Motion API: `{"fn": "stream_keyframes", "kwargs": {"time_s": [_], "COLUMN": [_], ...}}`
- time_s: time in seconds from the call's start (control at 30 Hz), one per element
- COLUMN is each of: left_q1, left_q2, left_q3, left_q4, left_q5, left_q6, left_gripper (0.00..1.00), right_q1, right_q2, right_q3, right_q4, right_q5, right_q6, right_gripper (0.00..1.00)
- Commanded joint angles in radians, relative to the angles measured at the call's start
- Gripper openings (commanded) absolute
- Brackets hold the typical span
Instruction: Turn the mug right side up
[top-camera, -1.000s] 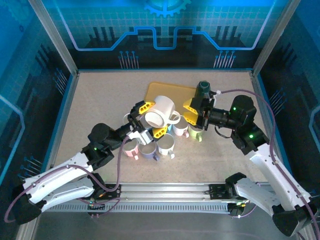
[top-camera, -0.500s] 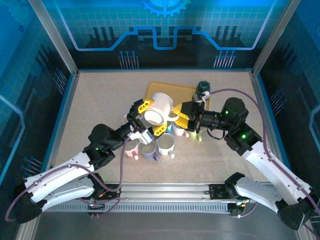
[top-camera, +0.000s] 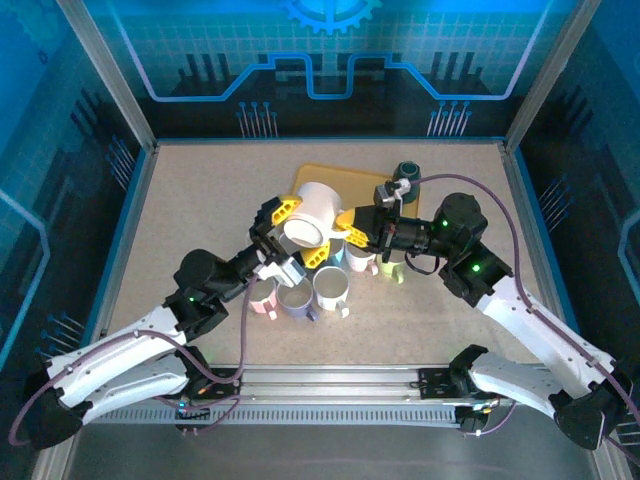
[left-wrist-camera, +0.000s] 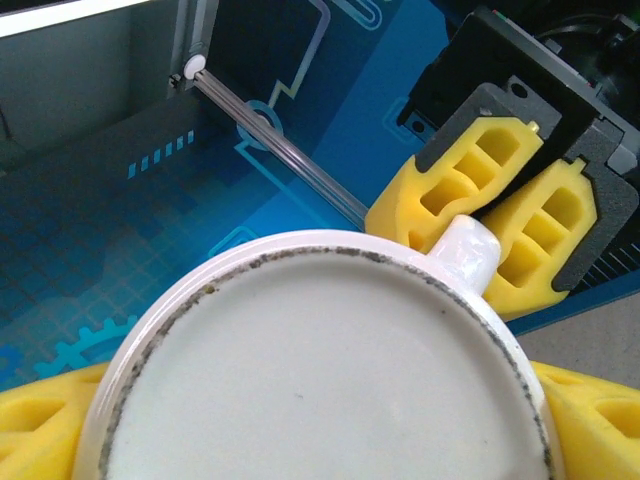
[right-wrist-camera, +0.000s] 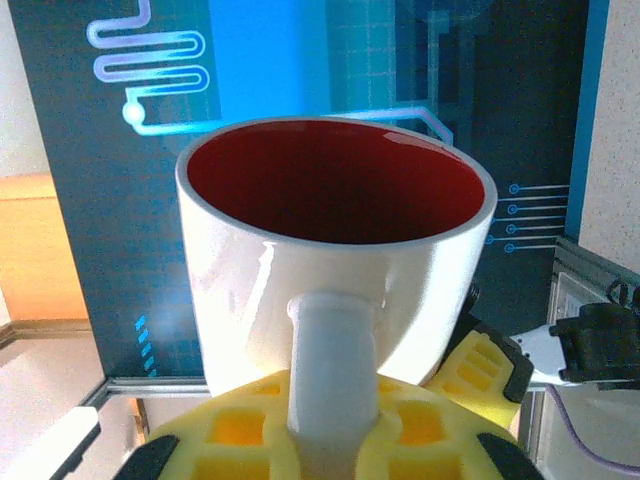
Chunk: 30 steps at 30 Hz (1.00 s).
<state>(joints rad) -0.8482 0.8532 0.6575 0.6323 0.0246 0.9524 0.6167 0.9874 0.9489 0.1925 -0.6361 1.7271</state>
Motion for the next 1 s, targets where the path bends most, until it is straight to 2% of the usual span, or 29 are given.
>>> {"fn": "stream_keyframes", "kwargs": {"time_s": [0.0, 0.07, 0.17, 0.27, 0.4, 0.47, 0.5, 0.63, 0.77, 0.87, 0.97], "left_q1": [-0.024, -0.025, -0.025, -0.025, -0.024, -0.024, -0.023, -0.023, -0.023, -0.022, -0.022], "left_q2": [-0.026, -0.051, -0.110, -0.187, -0.270, -0.280, -0.286, -0.351, -0.375, -0.367, -0.353], "left_q3": [0.039, 0.055, 0.078, 0.095, 0.181, 0.253, 0.268, 0.240, 0.235, 0.232, 0.216], "left_q4": [-0.020, -0.101, -0.253, -0.397, -0.714, -0.913, -0.957, -0.977, -0.989, -0.983, -0.967], "left_q5": [0.030, 0.017, 0.009, -0.016, -0.088, -0.104, -0.119, -0.239, -0.368, -0.448, -0.470], "left_q6": [-0.043, -0.062, -0.122, -0.254, -0.503, -0.587, -0.621, -0.754, -0.843, -0.886, -0.888], "left_gripper": [0.81, 0.99, 0.99, 0.99, 0.99, 0.99, 0.99, 0.99, 0.99, 0.99, 0.99], "right_q1": [0.011, 0.000, -0.001, -0.002, 0.016, 0.040, 0.048, 0.117, 0.240, 0.356, 0.495], "right_q2": [-0.014, -0.023, -0.047, -0.095, -0.162, -0.188, -0.200, -0.264, -0.348, -0.408, -0.488], "right_q3": [0.004, 0.015, 0.048, 0.084, 0.178, 0.197, 0.193, 0.140, 0.047, -0.023, -0.114], "right_q4": [0.030, 0.007, -0.097, -0.268, -0.623, -0.749, -0.779, -0.861, -0.864, -0.856, -0.819], "right_q5": [0.018, 0.007, 0.021, 0.069, 0.270, 0.383, 0.422, 0.608, 0.786, 0.900, 1.015], "right_q6": [-0.054, -0.079, -0.188, -0.340, -0.683, -0.862, -0.938, -1.225, -1.439, -1.526, -1.559], "right_gripper": [0.00, 0.00, 0.00, 0.00, 0.00, 0.00, 0.00, 0.00, 0.00, 0.00, 0.00]}}
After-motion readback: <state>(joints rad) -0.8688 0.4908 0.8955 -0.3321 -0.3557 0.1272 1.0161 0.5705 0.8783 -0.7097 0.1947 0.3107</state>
